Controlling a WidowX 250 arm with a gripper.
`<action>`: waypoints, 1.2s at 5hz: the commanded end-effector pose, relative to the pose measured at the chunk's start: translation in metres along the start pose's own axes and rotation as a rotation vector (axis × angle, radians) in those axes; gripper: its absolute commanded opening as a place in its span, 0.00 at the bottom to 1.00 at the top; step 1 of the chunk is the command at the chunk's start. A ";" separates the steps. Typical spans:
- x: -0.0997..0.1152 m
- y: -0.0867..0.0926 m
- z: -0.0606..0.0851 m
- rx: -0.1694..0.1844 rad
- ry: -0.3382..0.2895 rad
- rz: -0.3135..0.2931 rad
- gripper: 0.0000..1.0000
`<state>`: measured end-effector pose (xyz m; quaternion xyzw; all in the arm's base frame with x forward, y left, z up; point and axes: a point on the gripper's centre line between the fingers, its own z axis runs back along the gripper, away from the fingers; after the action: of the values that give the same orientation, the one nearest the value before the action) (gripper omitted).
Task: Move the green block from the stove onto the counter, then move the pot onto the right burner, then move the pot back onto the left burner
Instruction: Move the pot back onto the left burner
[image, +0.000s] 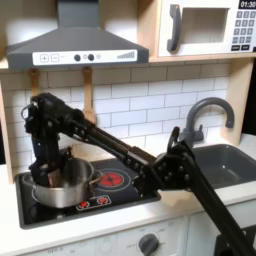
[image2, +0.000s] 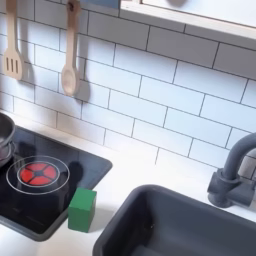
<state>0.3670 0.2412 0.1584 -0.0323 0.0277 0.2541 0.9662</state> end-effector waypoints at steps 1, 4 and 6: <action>-0.020 -0.019 0.022 -0.029 -0.039 -0.038 1.00; -0.050 -0.052 0.044 -0.037 -0.100 -0.088 1.00; -0.083 -0.082 0.040 -0.026 -0.104 -0.164 1.00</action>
<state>0.3368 0.1296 0.2103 -0.0369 -0.0305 0.1734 0.9837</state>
